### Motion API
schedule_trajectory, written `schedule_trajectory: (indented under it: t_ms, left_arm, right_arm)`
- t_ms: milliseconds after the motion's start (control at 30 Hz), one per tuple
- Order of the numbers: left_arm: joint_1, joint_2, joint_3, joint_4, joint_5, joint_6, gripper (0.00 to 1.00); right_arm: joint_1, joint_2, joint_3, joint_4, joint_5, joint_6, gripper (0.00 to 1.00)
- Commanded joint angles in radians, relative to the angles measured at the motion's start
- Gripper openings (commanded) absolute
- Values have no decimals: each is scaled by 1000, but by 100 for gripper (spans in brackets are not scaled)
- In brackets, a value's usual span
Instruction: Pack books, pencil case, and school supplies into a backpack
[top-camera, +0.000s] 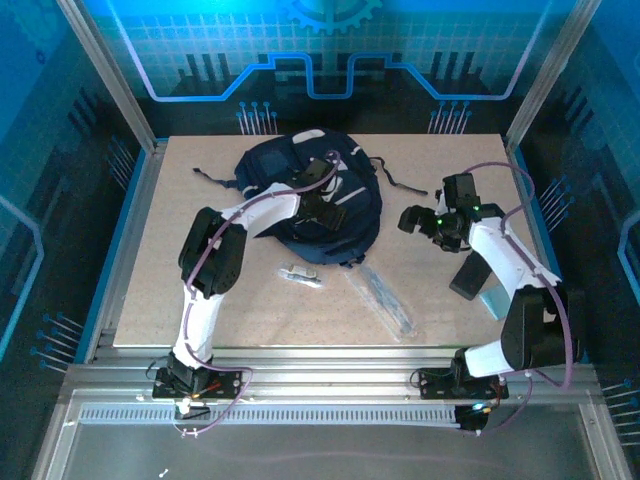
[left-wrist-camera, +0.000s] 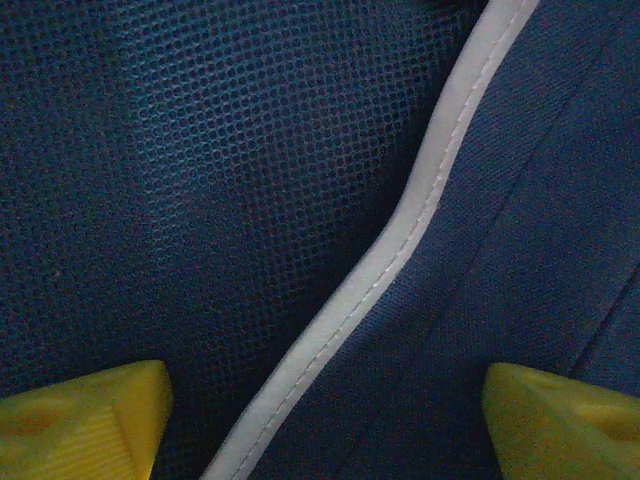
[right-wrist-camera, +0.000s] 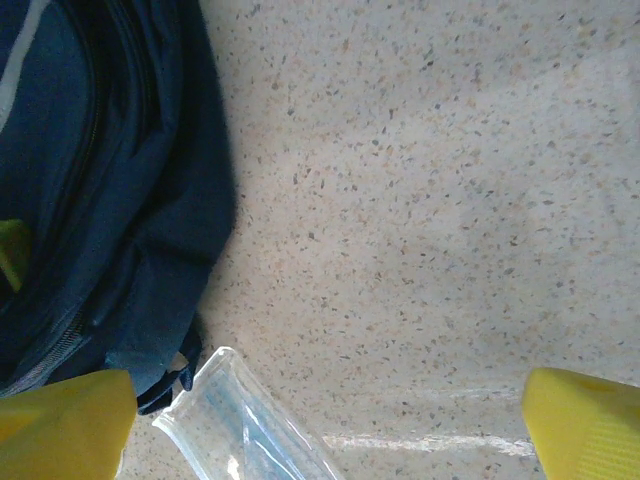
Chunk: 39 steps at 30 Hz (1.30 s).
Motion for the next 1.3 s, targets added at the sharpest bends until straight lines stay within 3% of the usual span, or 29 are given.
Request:
schedule_trajectory:
  t_ms: [0, 167, 433, 667, 700, 767, 900, 1267]
  left_arm:
    - [-2, -58, -16, -100, 147, -49, 83]
    - [-11, -98, -42, -72, 213, -42, 83]
    - [-18, 61, -40, -47, 56, 29, 82]
    - [-18, 178, -16, -80, 45, 13, 80]
    - [-18, 179, -17, -82, 41, 13, 75]
    - [-15, 168, -24, -76, 34, 10, 43]
    - [-4, 109, -46, -44, 35, -8, 2]
    - [96, -135, -32, -17, 282, -124, 0]
  right_arm:
    - [-19, -15, -6, -18, 15, -4, 100]
    - [-18, 12, -8, 3, -19, 9, 100]
    - [-18, 17, -26, 22, -32, 22, 100]
    - [-28, 4, -25, 15, 4, 23, 100]
    - [-31, 3, -23, 15, 6, 25, 100]
    - [-38, 3, -16, 15, 14, 29, 100]
    - [-53, 0, -13, 19, 23, 36, 100]
    - [-88, 0, -14, -15, 90, 30, 100]
